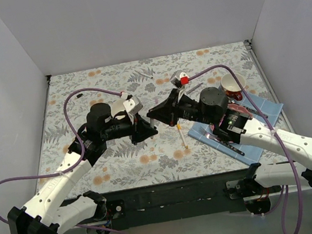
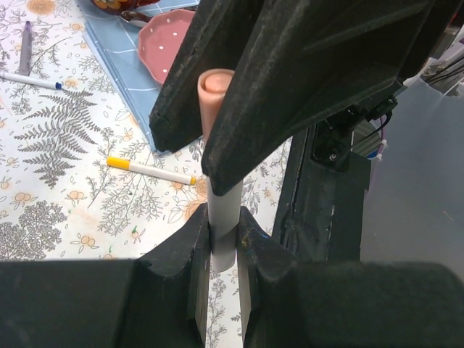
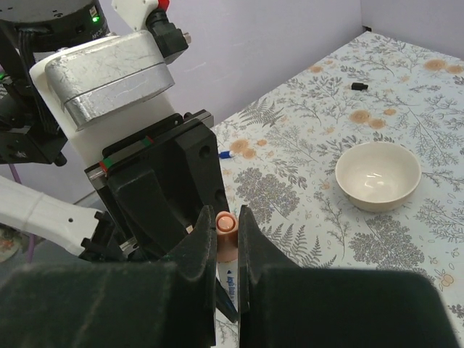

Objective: Insert the pens into the pen caps
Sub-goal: Push the cap all the way onto the barrel until it clicks

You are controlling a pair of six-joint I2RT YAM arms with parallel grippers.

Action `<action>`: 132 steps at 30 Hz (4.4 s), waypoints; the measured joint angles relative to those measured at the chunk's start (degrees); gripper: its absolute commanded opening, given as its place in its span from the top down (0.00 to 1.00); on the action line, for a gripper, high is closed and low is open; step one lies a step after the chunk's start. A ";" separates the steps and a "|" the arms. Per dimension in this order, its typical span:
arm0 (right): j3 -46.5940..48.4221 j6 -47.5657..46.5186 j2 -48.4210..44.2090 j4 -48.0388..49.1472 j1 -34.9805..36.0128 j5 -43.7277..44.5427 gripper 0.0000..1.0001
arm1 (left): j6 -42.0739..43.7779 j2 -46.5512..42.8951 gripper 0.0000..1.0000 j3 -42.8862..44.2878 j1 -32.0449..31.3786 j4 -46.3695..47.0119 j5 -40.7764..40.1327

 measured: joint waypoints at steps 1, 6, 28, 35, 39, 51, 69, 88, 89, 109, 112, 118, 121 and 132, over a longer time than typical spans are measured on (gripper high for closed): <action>0.57 -0.52 0.35 -0.81 -0.04 -0.55 0.99 | 0.15 0.00 1.00 0.00 0.00 -0.17 0.04; 4.85 -4.09 2.51 -5.60 -0.22 -3.65 0.99 | 1.01 0.07 1.00 0.00 0.02 -0.52 -0.09; 0.46 -5.77 -0.07 -5.25 -3.78 -11.06 0.99 | 3.13 1.03 1.00 0.00 -0.96 -3.65 0.22; -6.05 -2.82 -2.14 1.49 -4.74 -12.48 0.99 | 3.85 1.95 1.00 0.00 -1.40 -5.81 1.03; -7.72 -1.55 -2.32 3.15 -5.22 -12.66 0.99 | 3.87 2.86 1.00 0.00 -1.44 -6.25 1.01; -18.67 8.13 -4.96 17.35 -6.08 -9.66 0.99 | 3.43 4.57 1.00 0.04 -1.55 -6.97 1.97; -23.19 7.61 -4.20 27.76 -6.12 -8.96 0.99 | -0.33 6.64 1.00 0.17 -1.05 -4.79 5.84; -13.16 12.04 -2.25 5.79 -0.31 9.25 0.99 | 1.84 8.24 1.00 1.46 -1.05 -8.02 -2.58; -12.52 12.11 -2.03 4.72 -0.28 9.40 0.99 | 2.12 8.24 1.00 1.46 -1.05 -8.26 -3.10; 3.17 0.83 5.95 -15.23 -1.18 2.69 0.99 | 7.76 8.68 1.00 1.46 -1.62 -9.07 -8.39; 3.34 0.55 5.88 -15.30 -1.51 2.12 0.99 | 7.78 8.66 1.00 1.46 -1.62 -8.94 -8.33; 5.33 3.32 5.03 -15.82 -3.78 0.79 0.65 | 6.64 8.20 1.00 1.44 -1.62 -4.28 -7.41; 6.73 5.16 3.67 -17.46 -4.24 -0.81 0.55 | 5.53 6.51 1.00 1.44 -1.09 1.68 -8.00; 5.81 1.79 -5.60 -18.71 -4.35 -3.06 0.40 | -3.04 -0.72 1.00 -0.04 -0.24 16.63 -7.76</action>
